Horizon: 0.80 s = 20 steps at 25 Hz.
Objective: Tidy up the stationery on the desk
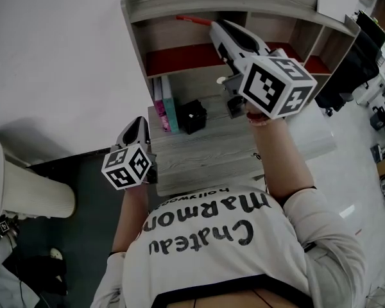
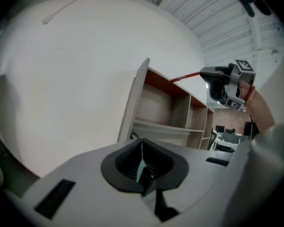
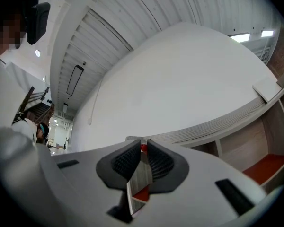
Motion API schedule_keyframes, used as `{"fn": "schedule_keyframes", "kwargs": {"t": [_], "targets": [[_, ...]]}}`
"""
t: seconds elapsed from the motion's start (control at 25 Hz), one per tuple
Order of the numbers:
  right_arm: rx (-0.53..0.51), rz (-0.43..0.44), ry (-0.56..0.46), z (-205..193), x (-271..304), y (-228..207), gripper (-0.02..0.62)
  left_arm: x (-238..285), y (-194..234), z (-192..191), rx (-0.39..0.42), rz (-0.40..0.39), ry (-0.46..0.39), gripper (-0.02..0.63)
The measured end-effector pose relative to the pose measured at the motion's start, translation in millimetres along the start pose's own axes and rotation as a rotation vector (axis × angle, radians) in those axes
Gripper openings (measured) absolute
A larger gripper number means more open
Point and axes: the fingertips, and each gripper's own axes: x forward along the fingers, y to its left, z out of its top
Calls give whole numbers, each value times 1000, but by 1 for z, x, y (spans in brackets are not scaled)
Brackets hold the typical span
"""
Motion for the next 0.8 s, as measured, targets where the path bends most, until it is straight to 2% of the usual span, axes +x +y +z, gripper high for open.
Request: {"fn": "schedule_keyframes", "kwargs": {"t": [0.36,0.64,0.8], "targets": [[59,42,82,-31,-24,-4,52,-28,-20,-27,-30,54,42,17],[95,6,185,-82,-35,-21,52,-46,-8,-45,-71,103,70,17],[97,-28,242,-111,-41,-32,52,-44,-3,-52,-80,99,92,17]]}}
